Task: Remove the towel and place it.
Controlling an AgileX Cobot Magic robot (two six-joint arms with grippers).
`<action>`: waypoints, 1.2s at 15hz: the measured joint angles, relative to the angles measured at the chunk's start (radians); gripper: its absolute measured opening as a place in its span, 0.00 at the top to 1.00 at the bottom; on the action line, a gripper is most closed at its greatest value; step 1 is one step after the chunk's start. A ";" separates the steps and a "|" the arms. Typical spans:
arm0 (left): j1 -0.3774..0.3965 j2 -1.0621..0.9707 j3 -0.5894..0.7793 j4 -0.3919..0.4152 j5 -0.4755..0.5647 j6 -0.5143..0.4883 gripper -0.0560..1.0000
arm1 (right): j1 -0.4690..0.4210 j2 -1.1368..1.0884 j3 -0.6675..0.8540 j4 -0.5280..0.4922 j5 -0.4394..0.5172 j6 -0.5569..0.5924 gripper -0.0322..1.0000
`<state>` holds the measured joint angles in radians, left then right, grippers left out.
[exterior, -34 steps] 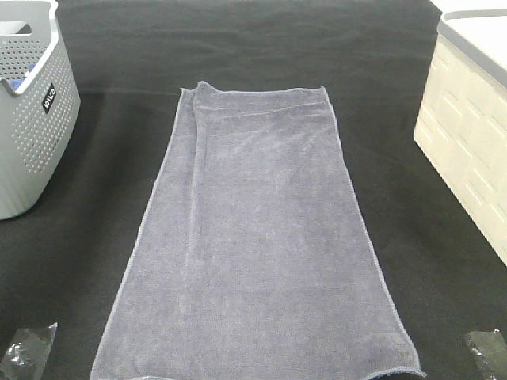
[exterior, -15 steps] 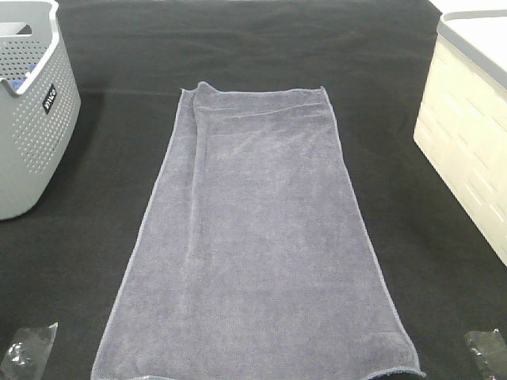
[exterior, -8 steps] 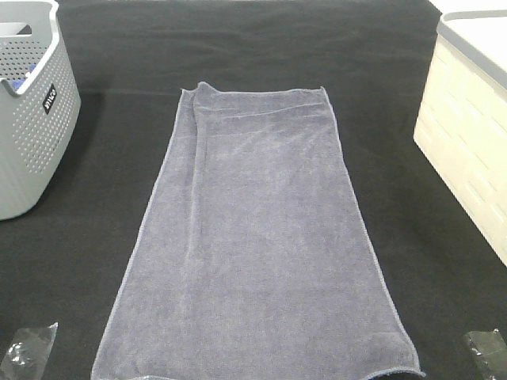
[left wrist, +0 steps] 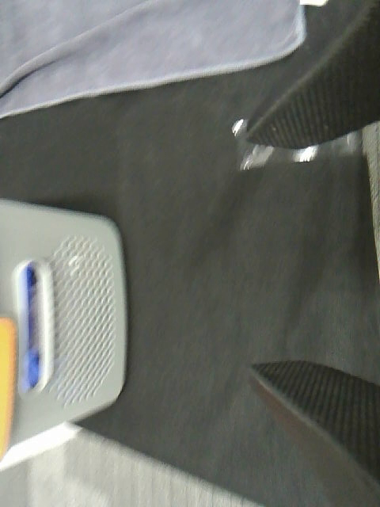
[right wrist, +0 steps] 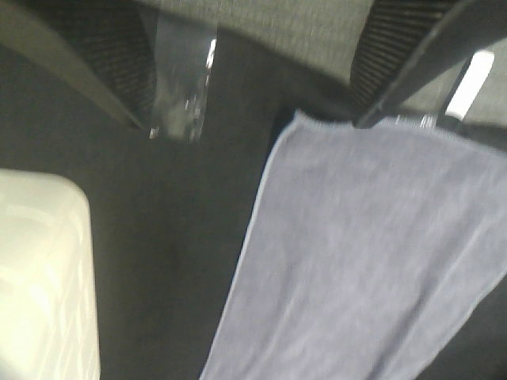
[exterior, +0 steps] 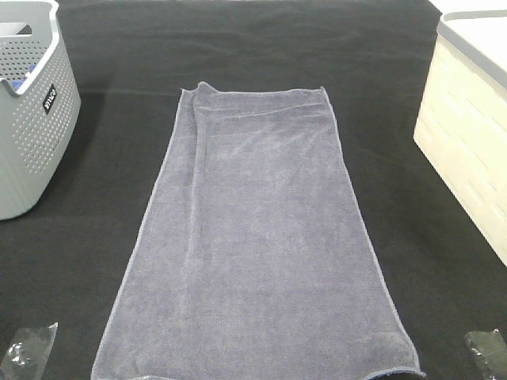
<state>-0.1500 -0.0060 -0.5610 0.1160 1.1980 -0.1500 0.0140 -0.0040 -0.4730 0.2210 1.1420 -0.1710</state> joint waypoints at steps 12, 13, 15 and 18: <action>0.000 0.000 0.039 -0.116 -0.106 0.083 0.28 | 0.000 0.000 0.017 -0.016 -0.026 0.000 0.30; 0.000 0.000 0.039 -0.103 -0.106 0.083 0.28 | 0.000 0.000 0.017 -0.016 -0.026 0.000 0.30; 0.000 0.000 0.039 -0.064 -0.106 0.073 0.28 | 0.000 0.000 0.017 -0.016 -0.026 0.000 0.30; 0.000 0.000 0.039 -0.043 -0.106 0.055 0.28 | 0.000 0.000 0.017 -0.016 -0.026 0.000 0.30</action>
<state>-0.1500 -0.0060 -0.5220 0.0730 1.0920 -0.0950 0.0140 -0.0040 -0.4560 0.2050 1.1160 -0.1710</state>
